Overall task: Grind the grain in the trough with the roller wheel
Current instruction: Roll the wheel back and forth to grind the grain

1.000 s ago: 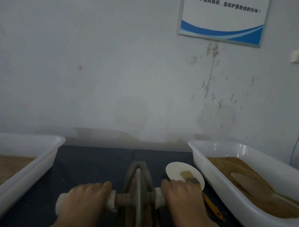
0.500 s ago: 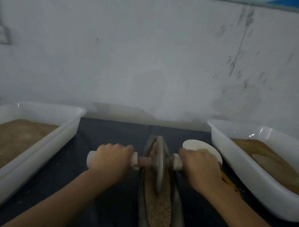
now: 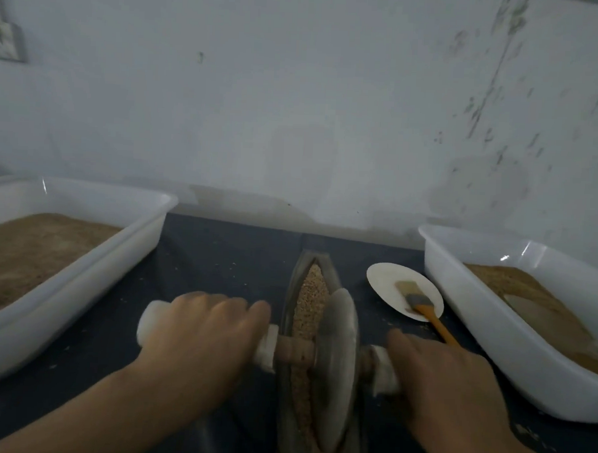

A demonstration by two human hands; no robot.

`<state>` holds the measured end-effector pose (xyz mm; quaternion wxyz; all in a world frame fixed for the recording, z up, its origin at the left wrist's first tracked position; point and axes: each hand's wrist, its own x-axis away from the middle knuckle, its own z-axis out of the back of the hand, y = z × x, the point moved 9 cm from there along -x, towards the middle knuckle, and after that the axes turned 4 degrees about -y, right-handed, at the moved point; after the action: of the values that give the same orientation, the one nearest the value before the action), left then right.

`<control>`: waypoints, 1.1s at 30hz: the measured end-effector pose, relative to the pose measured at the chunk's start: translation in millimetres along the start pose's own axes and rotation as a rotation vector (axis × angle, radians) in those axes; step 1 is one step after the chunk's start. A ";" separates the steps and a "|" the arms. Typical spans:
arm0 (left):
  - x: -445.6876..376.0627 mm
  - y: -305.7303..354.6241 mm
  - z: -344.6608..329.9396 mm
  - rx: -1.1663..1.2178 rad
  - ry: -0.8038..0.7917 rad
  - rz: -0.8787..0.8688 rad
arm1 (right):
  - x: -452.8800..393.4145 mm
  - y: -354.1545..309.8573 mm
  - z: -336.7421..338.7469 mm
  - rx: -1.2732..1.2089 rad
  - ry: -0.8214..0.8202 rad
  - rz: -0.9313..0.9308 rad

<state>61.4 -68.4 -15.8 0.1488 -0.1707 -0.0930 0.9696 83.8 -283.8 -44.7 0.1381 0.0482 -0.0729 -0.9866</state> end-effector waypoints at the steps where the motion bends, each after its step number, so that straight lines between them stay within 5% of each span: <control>1: -3.7 1.1 1.4 -0.021 0.004 0.000 | 0.0 0.7 -3.8 -0.016 0.012 -0.001; 3: -20.9 0.8 -3.7 -0.047 0.015 0.018 | -6.0 0.3 3.8 0.015 0.202 0.014; 10: -93.9 -22.0 -32.5 -0.005 0.079 0.132 | -85.7 10.1 16.8 0.065 0.358 -0.046; 18: -13.2 0.6 -11.0 -0.003 0.180 -0.016 | -0.2 -15.4 31.8 0.077 0.553 0.131; 22: 11.1 11.8 13.3 0.000 0.285 -0.103 | 22.6 -15.7 26.6 0.061 0.479 0.110; 27: -31.1 2.8 -12.5 -0.127 0.126 -0.022 | -13.5 -3.8 11.3 0.018 0.370 0.090; 33: -106.2 -28.6 -45.9 0.037 0.005 0.093 | -86.7 5.0 18.6 0.086 0.341 -0.004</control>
<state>180.5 -69.6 -19.4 0.1067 -0.1743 -0.0665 0.9766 166.0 -261.9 -19.0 0.1441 0.2210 -0.0905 -0.9603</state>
